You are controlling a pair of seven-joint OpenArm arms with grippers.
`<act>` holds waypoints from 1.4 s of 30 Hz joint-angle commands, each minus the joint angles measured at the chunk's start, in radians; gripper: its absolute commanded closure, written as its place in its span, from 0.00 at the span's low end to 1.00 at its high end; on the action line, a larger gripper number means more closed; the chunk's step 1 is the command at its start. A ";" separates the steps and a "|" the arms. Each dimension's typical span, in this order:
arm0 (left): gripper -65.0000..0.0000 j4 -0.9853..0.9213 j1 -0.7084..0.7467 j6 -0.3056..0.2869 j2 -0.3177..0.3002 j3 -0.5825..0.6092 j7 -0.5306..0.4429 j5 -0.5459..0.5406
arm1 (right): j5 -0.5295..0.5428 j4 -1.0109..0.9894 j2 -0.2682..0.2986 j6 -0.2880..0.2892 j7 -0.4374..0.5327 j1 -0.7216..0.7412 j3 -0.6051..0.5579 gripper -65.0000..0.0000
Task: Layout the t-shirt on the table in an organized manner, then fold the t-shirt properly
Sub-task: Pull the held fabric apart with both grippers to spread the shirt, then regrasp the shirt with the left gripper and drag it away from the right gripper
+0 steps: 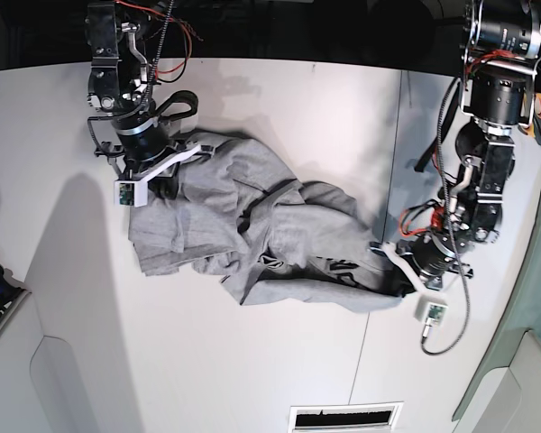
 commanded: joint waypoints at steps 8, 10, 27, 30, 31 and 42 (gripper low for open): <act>1.00 0.089 -0.036 -0.060 -0.132 -0.031 0.148 -0.153 | 0.017 0.171 0.092 0.036 -0.008 0.008 0.145 1.00; 1.00 0.112 -0.036 -0.061 -0.155 -0.031 0.250 -0.209 | 0.048 0.175 0.122 0.037 -0.021 0.008 0.190 1.00; 0.49 0.138 0.229 -0.417 -0.123 -0.031 0.618 -0.791 | 0.268 0.152 0.178 0.061 -0.079 -0.136 0.359 0.49; 0.49 0.140 0.234 -0.425 -0.123 -0.045 0.619 -0.816 | 0.284 0.153 0.176 0.061 -0.075 -0.132 0.359 0.49; 0.49 0.148 0.234 -0.425 -0.123 -0.061 0.618 -0.824 | 0.284 0.153 0.176 0.061 -0.075 -0.130 0.359 0.49; 0.45 0.353 0.230 -0.425 -0.112 -0.235 0.588 -0.844 | 0.284 0.153 0.176 0.061 -0.076 -0.117 0.359 0.49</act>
